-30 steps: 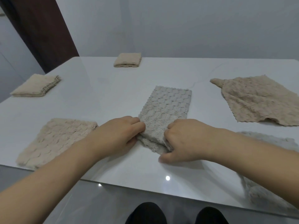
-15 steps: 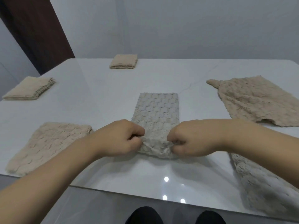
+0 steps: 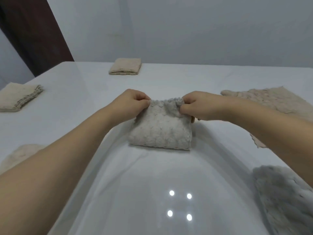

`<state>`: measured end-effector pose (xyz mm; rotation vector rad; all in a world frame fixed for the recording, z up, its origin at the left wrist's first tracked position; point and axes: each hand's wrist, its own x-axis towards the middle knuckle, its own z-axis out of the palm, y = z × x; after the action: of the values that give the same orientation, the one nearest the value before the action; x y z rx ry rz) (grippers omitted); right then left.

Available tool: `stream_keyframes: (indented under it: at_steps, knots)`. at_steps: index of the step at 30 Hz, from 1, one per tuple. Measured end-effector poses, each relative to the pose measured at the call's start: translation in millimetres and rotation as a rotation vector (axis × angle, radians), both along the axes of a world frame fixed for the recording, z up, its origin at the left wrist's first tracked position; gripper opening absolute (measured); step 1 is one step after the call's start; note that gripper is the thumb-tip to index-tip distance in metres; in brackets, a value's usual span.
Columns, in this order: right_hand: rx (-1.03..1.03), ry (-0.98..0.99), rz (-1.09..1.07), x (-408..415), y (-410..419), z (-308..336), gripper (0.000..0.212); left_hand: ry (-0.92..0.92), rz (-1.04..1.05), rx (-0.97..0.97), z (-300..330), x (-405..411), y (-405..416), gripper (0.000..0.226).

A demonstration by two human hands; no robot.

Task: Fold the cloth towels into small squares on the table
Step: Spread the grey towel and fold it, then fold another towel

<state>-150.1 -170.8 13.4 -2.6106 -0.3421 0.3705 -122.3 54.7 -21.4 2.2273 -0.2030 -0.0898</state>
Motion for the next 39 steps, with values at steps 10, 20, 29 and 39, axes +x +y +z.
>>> stream_keyframes:
  at_steps: [10,20,29,39]
  knots:
    - [-0.096,-0.090,-0.152,51,7,-29,0.044,-0.149,0.068,0.079,-46,25,-13,0.015]
    - [-0.378,-0.333,-0.113,54,4,-54,0.032,-0.166,0.112,0.146,-50,28,-12,0.025]
    - [-0.231,-0.331,-0.022,67,32,-56,0.041,-0.202,0.131,0.116,-51,26,-11,0.015]
    - [-0.299,-0.544,-0.022,58,32,-70,0.058,-0.090,0.358,-0.350,-40,18,-9,0.009]
